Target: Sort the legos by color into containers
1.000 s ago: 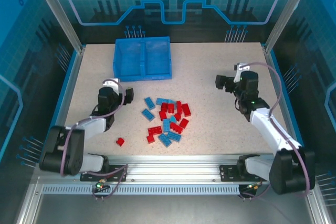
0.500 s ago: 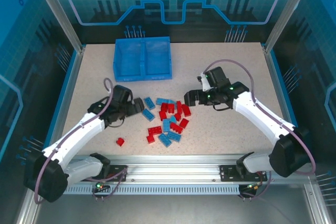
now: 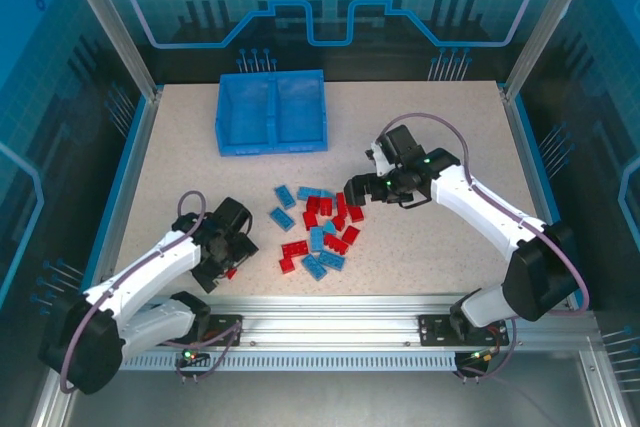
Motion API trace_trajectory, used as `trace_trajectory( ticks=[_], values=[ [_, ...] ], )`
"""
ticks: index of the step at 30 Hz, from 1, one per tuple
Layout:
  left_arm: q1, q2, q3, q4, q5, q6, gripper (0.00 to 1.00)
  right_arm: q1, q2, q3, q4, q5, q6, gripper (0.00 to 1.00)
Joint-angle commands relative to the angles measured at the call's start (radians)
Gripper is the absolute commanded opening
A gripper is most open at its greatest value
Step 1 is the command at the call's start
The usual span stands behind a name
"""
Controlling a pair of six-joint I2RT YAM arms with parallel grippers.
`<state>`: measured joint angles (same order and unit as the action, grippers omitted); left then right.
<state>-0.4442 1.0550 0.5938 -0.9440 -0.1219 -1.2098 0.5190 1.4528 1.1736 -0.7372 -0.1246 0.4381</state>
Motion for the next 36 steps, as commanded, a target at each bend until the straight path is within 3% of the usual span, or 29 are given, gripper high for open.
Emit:
trace_trajectory(
  ticks=[1,8,14,25,31,36],
  values=[
    [0.004,0.032,-0.03,0.051,0.045,-0.085,0.96,0.02,0.0,0.037,-0.036,-0.014,0.011,1.0],
    [0.025,0.112,-0.041,0.094,0.009,-0.077,0.78,0.034,-0.002,0.066,-0.061,-0.024,0.01,1.0],
    [0.034,0.134,-0.047,0.079,-0.066,-0.045,0.69,0.094,0.007,0.119,-0.039,-0.132,-0.049,1.0],
    [0.075,0.126,-0.06,0.113,-0.043,-0.007,0.31,0.24,0.087,0.216,0.007,-0.174,-0.07,1.0],
    [0.077,0.076,0.186,0.085,-0.085,0.171,0.22,0.243,0.059,0.235,0.027,-0.116,-0.045,1.0],
    [0.169,0.243,0.505,0.16,-0.163,0.364,0.21,0.24,0.005,0.217,0.082,0.014,-0.017,1.0]
  ],
)
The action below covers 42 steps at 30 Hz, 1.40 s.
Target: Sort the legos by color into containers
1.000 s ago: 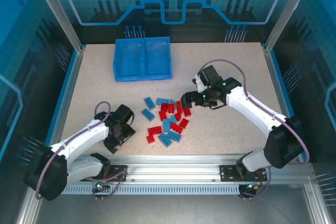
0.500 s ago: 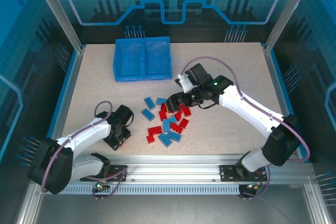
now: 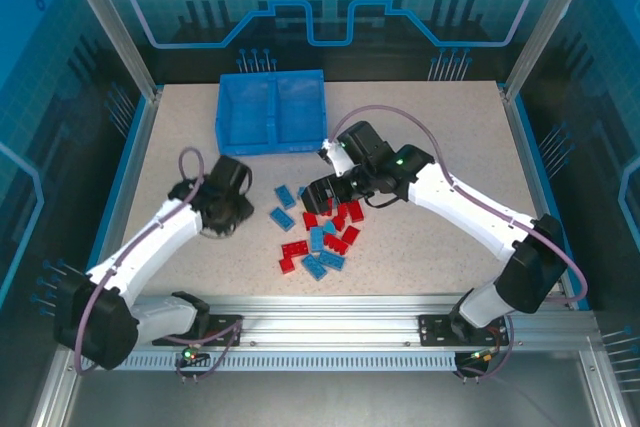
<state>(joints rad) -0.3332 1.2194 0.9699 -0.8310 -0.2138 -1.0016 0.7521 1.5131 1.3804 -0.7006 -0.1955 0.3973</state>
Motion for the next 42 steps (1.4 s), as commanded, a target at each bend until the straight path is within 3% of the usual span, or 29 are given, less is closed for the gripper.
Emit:
trace_trajectory(
  ticks=[1,9,16,19,21,29,32,35,38,42],
  values=[
    [0.089,0.141,0.215,0.061,-0.065,0.186,0.21,0.004,-0.065,0.005,0.054,0.104,0.033,1.0],
    [0.235,0.678,0.758,0.116,-0.078,0.258,0.21,-0.007,-0.155,-0.059,0.065,0.173,0.075,1.0],
    [0.272,1.115,1.214,0.021,-0.032,0.241,0.22,-0.007,-0.245,-0.13,0.064,0.21,0.113,1.0],
    [0.277,1.219,1.323,-0.003,-0.015,0.225,0.27,-0.007,-0.271,-0.139,0.049,0.228,0.118,1.0],
    [0.278,1.255,1.36,-0.006,0.002,0.224,0.37,-0.007,-0.286,-0.145,0.046,0.24,0.122,1.0],
    [0.278,1.184,1.334,-0.01,0.027,0.241,0.55,-0.007,-0.286,-0.15,0.057,0.258,0.125,1.0],
    [0.278,1.108,1.303,-0.013,0.038,0.253,0.52,-0.007,-0.26,-0.132,0.056,0.254,0.115,1.0],
    [0.276,0.961,1.194,0.014,0.079,0.263,0.5,-0.005,-0.212,-0.111,0.061,0.262,0.093,1.0],
    [0.263,0.731,0.982,0.099,0.131,0.305,0.49,0.014,-0.126,-0.066,0.053,0.289,0.041,1.0],
    [0.216,0.414,0.695,0.174,0.123,0.468,0.49,0.039,0.05,0.055,0.031,0.282,-0.017,1.0]
  ],
)
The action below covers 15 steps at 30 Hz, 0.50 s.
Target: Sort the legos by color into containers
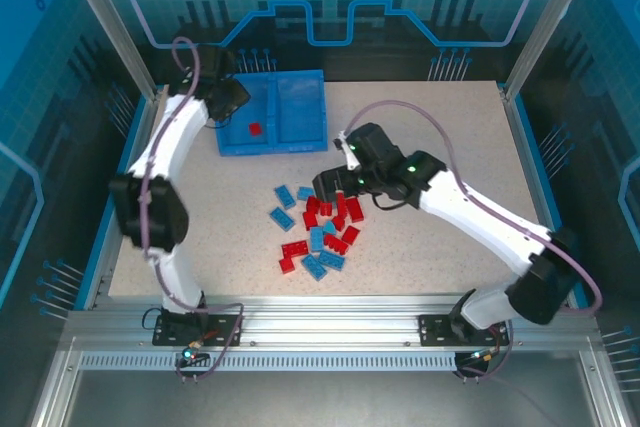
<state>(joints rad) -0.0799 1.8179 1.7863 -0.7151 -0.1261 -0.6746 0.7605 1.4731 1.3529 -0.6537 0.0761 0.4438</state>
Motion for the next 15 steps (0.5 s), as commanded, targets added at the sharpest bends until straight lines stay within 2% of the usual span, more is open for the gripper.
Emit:
trace_trajectory(
  ticks=[1,4,7,9,10,15],
  values=[
    [-0.052,-0.253,-0.183,0.064,0.028,0.193,0.49,0.036,0.139,0.12,-0.024,0.007,-0.073,1.0],
    [-0.089,-0.47,-0.382,0.084,0.023,0.349,0.48,0.059,0.287,0.231,-0.039,0.006,-0.098,0.94],
    [-0.095,-0.677,-0.563,0.095,-0.006,0.444,0.49,0.065,0.427,0.321,-0.036,-0.001,-0.108,0.82],
    [-0.095,-0.809,-0.669,0.095,0.003,0.54,0.5,0.066,0.521,0.392,-0.048,-0.005,-0.11,0.77],
    [-0.095,-0.86,-0.704,0.09,0.031,0.592,0.52,0.067,0.561,0.424,-0.061,-0.004,-0.113,0.77],
    [-0.096,-1.055,-0.857,0.016,0.386,0.91,0.64,0.079,0.742,0.564,-0.099,-0.004,-0.159,0.74]
  ],
)
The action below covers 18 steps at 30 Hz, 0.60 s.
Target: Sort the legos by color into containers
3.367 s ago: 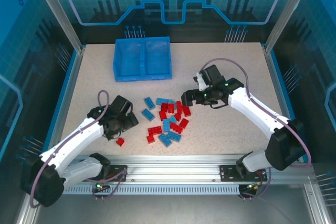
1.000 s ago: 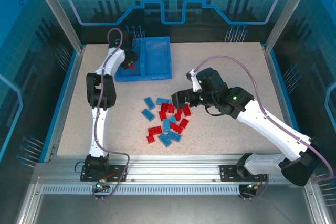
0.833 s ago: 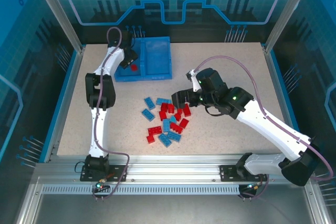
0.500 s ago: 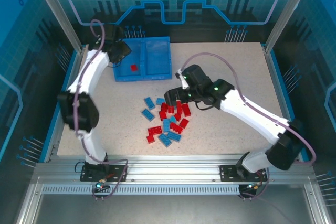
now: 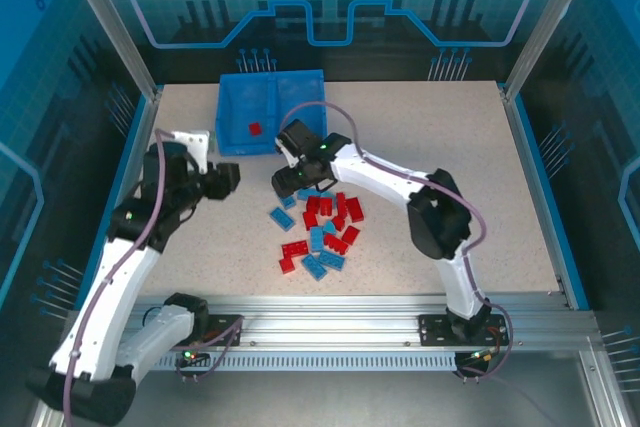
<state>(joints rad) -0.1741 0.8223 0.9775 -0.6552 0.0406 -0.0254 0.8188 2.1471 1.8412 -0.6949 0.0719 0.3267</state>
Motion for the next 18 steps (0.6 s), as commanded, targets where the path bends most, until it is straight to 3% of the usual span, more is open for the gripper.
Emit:
trace_trajectory(
  ticks=[1,3,7,15,18],
  values=[
    [-0.003,-0.077,-0.061,-0.066,0.266,0.303,0.66,0.023,0.097,0.1,-0.067,0.002,-0.051,0.74],
    [-0.004,-0.106,-0.082,-0.116,0.334,0.382,0.73,0.024,0.161,0.16,-0.09,0.0,-0.067,0.72],
    [-0.006,-0.121,-0.101,-0.166,0.367,0.469,0.83,0.029,0.272,0.263,-0.135,0.005,-0.078,0.69],
    [-0.007,-0.116,-0.112,-0.136,0.37,0.499,0.98,0.032,0.373,0.35,-0.18,0.017,-0.066,0.45],
    [-0.007,-0.118,-0.115,-0.126,0.376,0.508,0.99,0.032,0.355,0.354,-0.184,0.03,-0.064,0.38]
  ],
)
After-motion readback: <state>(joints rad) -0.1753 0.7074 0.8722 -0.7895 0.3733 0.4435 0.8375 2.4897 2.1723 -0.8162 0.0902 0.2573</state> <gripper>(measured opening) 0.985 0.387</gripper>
